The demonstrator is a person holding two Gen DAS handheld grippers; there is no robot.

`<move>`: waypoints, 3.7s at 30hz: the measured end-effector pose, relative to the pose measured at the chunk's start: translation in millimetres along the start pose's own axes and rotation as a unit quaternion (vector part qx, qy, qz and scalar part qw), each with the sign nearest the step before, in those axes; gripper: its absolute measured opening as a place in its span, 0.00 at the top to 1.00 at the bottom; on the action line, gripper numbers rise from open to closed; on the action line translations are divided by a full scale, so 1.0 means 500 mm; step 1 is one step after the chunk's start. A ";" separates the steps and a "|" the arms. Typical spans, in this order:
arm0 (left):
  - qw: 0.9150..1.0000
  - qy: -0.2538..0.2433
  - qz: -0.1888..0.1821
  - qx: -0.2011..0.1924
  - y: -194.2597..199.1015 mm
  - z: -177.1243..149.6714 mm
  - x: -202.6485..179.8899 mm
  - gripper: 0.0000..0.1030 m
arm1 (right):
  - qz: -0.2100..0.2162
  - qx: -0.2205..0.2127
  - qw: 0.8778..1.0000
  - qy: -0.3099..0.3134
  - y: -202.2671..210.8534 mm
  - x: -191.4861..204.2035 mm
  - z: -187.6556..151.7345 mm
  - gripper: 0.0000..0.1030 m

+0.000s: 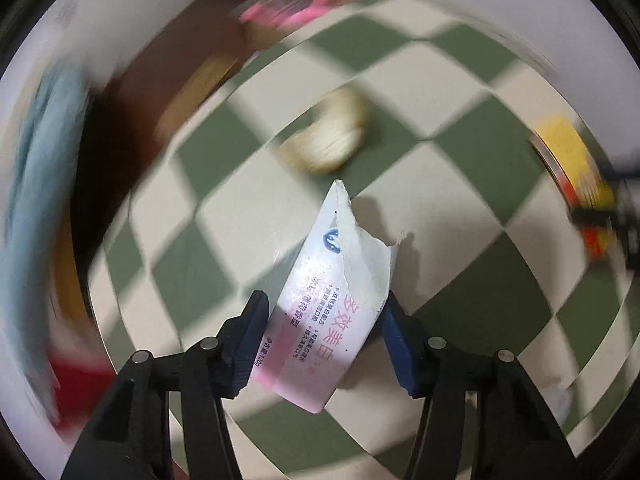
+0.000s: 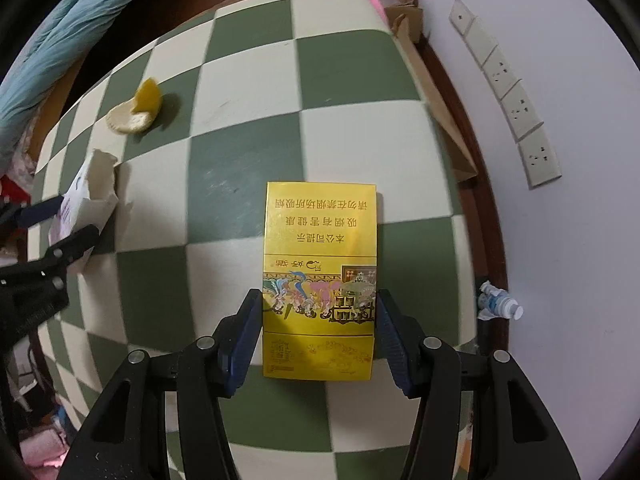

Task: Collect trash
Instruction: 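Grasp the yellow cigarette box with the right tool while the left tool grasps the white soap box, then carry the yellow box and white soap box over the bin and release both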

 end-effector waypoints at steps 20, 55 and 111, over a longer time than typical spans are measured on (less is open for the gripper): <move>0.990 0.136 -0.025 -0.019 -0.034 -0.031 0.054 0.54 | -0.021 -0.032 0.999 -0.012 0.001 0.065 -0.031 0.38; 0.900 0.366 0.063 -0.230 0.414 -0.499 0.387 0.57 | 0.107 -0.221 0.953 0.179 0.369 0.652 -0.192 0.44; 0.796 0.602 0.054 -0.025 0.035 -1.097 0.716 0.07 | 0.088 0.022 0.925 0.370 -0.121 1.245 -0.339 0.00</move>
Point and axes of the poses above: each gripper's, at about its wrist camera, not at the fingertips, and y roughly against the way its jaws point, x to its left, z to its top, the point moved 5 cm from there along -y, roughly the way its jaws point, and after that the axes turned 5 degrees about y, right-handed, at the moved point
